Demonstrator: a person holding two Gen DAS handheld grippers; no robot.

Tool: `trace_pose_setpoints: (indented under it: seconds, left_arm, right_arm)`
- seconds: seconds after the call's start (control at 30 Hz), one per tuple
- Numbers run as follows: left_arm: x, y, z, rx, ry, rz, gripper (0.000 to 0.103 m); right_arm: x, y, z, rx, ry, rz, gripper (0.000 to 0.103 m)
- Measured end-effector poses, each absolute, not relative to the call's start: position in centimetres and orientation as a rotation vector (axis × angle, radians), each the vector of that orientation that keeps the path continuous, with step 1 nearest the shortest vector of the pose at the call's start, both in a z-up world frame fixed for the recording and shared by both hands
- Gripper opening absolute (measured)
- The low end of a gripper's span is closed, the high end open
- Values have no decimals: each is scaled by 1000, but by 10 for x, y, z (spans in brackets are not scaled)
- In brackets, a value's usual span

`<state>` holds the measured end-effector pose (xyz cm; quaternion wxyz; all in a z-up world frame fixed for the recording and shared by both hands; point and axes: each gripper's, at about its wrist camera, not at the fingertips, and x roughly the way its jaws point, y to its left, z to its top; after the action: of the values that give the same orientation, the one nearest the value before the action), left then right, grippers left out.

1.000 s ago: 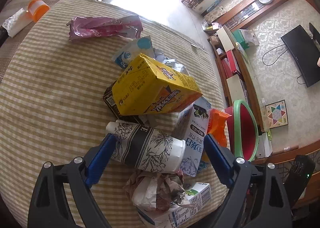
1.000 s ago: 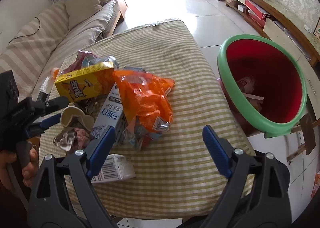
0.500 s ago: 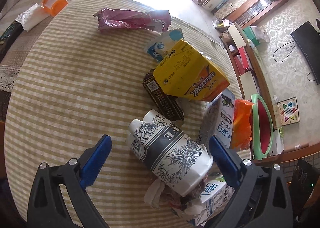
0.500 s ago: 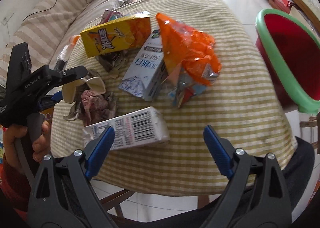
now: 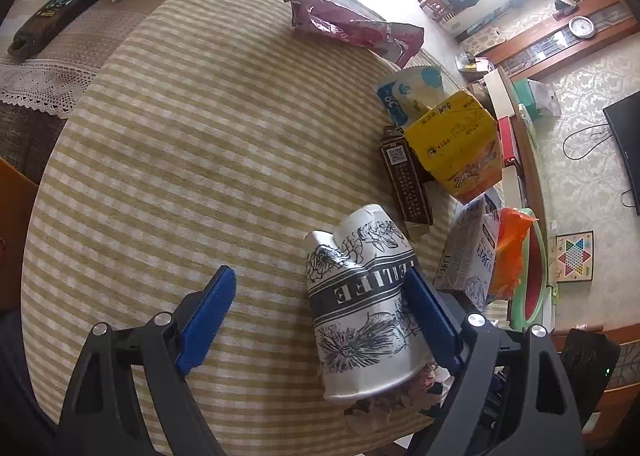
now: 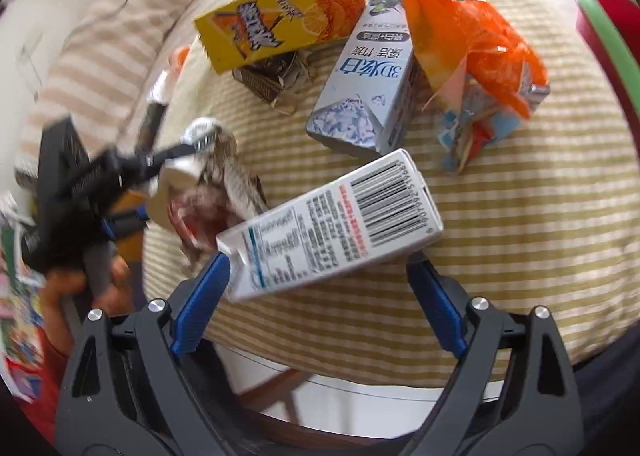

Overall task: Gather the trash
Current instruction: 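Grasp the white printed cup with the left tool while the right grasps a milk carton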

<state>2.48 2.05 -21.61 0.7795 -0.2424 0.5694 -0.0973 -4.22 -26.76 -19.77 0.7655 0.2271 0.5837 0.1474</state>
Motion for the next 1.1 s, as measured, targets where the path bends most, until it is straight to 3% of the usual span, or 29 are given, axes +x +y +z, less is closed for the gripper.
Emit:
trace_pose_setpoints:
  seconds: [0.2, 0.23, 0.3, 0.37, 0.5, 0.77, 0.87, 1.1]
  left_arm:
    - [23, 14, -218, -566, 1233, -253, 80]
    - [22, 10, -217, -561, 1229, -264, 79]
    - [21, 5, -214, -538, 1209, -278, 60]
    - [21, 3, -212, -550, 1197, -308, 47]
    - [24, 7, -200, -507, 1164, -298, 42]
    - [31, 28, -192, -375, 1137, -222, 44]
    - [31, 30, -194, -376, 1141, -213, 60]
    - [32, 21, -210, -378, 1176, -184, 74]
  right_arm:
    - [-25, -271, -204, 629, 1272, 293, 88]
    - [-22, -268, -202, 603, 1262, 288, 80]
    - [-17, -262, -195, 521, 1234, 278, 61]
    - [-12, -259, -192, 491, 1226, 281, 57]
    - [-9, -262, -182, 458, 1195, 292, 46]
    - [-7, -276, -174, 356, 1173, 214, 45]
    - [-7, -274, -172, 331, 1172, 205, 58]
    - [-4, -265, -182, 290, 1200, 207, 65]
